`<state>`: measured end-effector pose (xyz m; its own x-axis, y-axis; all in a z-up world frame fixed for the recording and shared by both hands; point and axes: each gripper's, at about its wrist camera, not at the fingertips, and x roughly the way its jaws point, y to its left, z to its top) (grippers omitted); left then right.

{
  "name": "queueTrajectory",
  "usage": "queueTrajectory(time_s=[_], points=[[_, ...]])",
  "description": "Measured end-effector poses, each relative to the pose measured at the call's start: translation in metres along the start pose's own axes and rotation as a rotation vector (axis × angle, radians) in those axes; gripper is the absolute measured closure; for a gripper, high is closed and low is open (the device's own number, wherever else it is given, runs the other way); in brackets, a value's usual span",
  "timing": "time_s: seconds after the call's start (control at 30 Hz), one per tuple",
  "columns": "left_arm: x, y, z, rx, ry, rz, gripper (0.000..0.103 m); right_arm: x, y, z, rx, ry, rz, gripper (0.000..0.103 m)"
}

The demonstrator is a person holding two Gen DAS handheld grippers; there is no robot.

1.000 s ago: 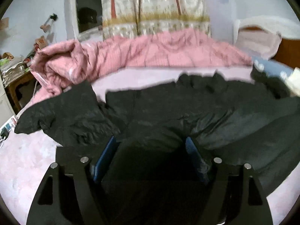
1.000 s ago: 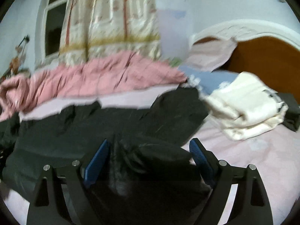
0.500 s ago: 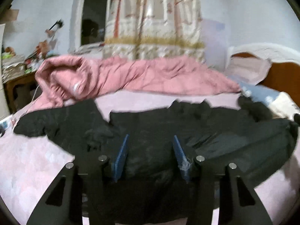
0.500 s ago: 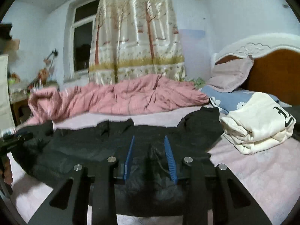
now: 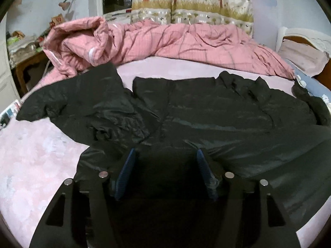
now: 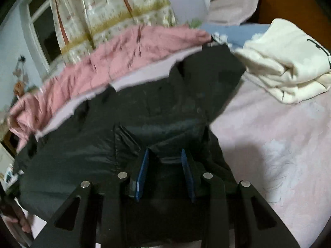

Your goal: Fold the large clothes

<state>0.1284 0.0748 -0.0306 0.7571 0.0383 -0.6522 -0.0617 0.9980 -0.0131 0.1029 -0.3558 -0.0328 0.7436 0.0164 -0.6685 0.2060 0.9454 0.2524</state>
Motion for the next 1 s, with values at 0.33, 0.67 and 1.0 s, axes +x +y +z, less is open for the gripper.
queueTrajectory(time_s=[0.33, 0.67, 1.0], points=[[-0.005, -0.002, 0.003, 0.008, -0.025, -0.021, 0.037, 0.001, 0.011, -0.008, -0.080, 0.017, -0.079, 0.067], [-0.084, -0.064, -0.014, 0.195, -0.267, -0.292, 0.038, -0.055, 0.084, -0.019, -0.273, -0.167, 0.131, 0.038], [-0.029, -0.105, -0.033, 0.263, -0.012, -0.312, 0.045, -0.034, 0.113, -0.039, -0.268, -0.091, 0.062, 0.030]])
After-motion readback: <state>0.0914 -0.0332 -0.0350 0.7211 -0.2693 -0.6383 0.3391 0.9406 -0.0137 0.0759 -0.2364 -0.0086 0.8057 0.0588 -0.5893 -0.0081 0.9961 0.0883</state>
